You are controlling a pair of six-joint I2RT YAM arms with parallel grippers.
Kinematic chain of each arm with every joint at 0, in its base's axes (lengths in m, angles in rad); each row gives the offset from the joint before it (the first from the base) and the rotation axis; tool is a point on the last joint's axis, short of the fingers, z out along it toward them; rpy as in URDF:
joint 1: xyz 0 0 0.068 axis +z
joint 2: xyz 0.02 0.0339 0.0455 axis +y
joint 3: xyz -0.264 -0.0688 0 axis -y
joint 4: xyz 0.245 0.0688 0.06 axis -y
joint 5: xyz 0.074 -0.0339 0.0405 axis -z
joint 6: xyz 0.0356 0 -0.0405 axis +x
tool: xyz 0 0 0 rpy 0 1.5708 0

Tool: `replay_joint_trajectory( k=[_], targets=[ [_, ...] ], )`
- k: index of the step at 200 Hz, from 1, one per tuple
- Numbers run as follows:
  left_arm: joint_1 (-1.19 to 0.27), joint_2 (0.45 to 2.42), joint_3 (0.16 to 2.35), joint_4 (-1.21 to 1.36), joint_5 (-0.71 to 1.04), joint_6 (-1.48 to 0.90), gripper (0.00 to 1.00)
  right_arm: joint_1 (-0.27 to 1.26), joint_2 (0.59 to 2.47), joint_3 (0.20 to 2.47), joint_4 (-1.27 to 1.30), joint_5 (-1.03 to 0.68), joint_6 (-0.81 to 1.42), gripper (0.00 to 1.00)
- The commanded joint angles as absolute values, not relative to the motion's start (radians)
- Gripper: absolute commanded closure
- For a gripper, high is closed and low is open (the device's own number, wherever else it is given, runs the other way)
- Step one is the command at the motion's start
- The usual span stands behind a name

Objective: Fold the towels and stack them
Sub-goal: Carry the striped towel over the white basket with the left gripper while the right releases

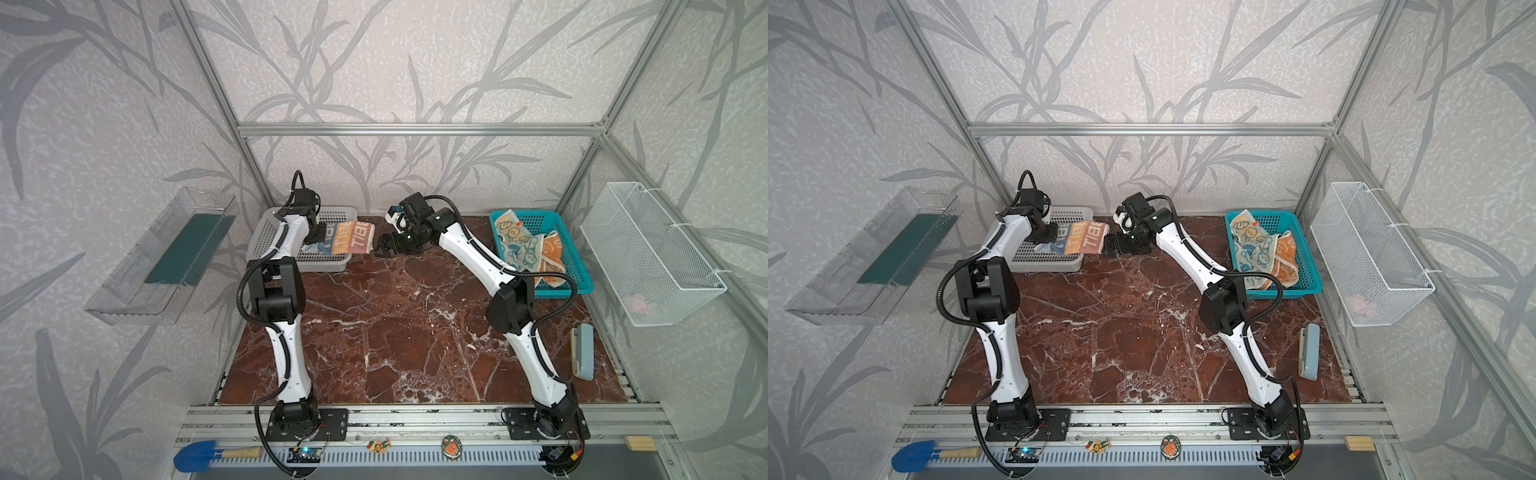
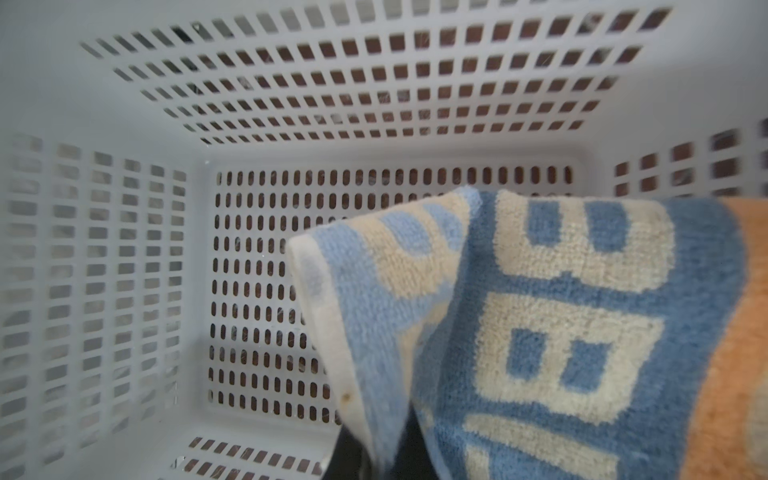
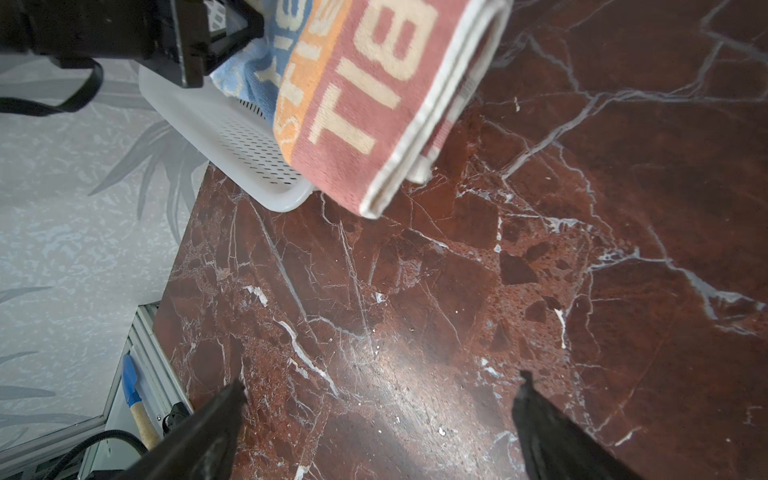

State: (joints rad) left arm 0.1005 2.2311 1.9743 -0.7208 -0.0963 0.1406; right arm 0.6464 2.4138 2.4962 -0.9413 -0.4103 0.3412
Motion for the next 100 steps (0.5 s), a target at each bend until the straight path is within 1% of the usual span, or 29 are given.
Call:
replay_joint_trajectory(
  k=[1, 100],
  targets=[
    [0.11, 2.249, 1.936, -0.679, -0.179, 0.186, 1.0, 0.647, 2.433, 2.544, -0.992, -0.399, 0.328, 0.01],
    [0.114, 2.258, 1.876, -0.595, -0.294, 0.281, 1.0, 0.647, 2.421, 2.569, -1.002, -0.393, 0.318, 0.01]
  ],
)
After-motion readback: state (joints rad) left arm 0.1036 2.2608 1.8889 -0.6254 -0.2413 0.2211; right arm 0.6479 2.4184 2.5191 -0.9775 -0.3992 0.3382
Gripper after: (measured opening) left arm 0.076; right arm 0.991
